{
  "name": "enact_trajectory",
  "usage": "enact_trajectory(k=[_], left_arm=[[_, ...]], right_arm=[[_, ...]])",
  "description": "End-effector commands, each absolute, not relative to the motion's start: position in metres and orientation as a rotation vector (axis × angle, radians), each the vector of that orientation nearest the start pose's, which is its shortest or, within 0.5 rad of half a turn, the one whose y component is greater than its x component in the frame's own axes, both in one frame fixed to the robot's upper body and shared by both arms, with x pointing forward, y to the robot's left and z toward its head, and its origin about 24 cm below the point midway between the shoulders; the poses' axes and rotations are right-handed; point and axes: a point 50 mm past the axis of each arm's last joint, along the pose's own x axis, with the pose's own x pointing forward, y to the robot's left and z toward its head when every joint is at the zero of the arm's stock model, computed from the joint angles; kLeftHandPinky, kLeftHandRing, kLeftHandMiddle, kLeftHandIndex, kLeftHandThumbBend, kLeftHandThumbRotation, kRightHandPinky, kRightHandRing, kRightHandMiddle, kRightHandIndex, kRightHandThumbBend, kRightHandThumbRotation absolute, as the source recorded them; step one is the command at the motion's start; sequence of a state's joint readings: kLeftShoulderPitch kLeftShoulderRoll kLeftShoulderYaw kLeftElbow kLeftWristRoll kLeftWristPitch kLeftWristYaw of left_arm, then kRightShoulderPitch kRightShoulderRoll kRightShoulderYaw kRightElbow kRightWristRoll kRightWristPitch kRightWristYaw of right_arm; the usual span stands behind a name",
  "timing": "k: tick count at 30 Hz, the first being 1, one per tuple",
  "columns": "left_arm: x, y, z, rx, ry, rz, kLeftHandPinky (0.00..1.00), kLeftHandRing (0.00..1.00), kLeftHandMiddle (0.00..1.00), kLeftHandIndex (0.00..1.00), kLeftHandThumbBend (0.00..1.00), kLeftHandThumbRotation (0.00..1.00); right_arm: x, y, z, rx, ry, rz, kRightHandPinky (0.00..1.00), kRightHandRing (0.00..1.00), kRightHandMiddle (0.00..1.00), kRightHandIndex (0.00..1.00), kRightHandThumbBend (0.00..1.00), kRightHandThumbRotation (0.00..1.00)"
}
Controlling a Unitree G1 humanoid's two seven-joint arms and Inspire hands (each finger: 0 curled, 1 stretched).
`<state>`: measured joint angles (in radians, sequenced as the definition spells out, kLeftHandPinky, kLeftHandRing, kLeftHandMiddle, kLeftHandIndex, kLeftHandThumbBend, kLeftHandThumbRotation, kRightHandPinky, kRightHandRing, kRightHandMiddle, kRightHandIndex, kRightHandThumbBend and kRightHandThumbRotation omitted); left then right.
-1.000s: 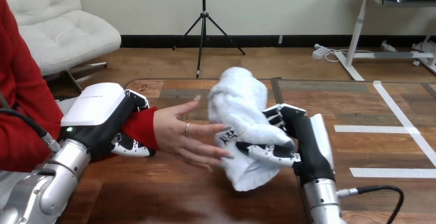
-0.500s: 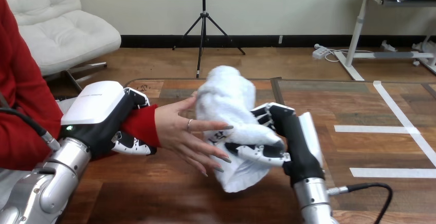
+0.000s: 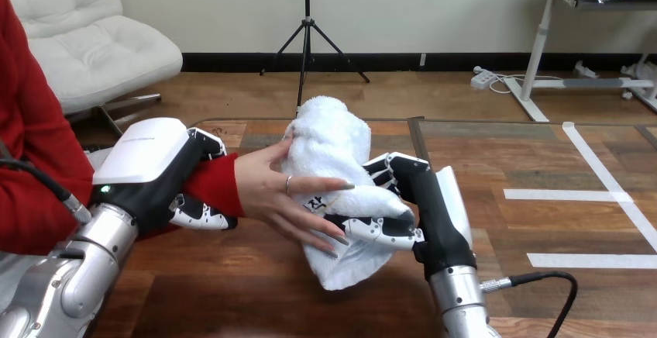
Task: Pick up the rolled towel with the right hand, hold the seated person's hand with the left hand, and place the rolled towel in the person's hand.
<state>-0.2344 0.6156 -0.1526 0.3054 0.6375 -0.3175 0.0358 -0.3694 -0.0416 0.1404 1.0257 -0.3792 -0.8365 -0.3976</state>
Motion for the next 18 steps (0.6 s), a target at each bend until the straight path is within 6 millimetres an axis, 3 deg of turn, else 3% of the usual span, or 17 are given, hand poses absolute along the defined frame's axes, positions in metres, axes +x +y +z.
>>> enact_trajectory(k=[1,18], left_arm=[[0.3099,0.2025,0.1498,1.199,-0.549,-0.116,0.31,0.35,0.38,0.39,0.77,0.00],[0.3096,0.2021,0.1485,1.191,-0.547,-0.114,0.30,0.34,0.38,0.38,0.78,0.00]], right_arm=[[0.3059,-0.0805,0.0527,-0.253,-0.534,0.142,0.28,0.33,0.39,0.44,0.73,0.00],[0.3024,-0.0718,0.0539,-0.245,-0.551,0.185,0.27,0.33,0.39,0.44,0.72,0.00]])
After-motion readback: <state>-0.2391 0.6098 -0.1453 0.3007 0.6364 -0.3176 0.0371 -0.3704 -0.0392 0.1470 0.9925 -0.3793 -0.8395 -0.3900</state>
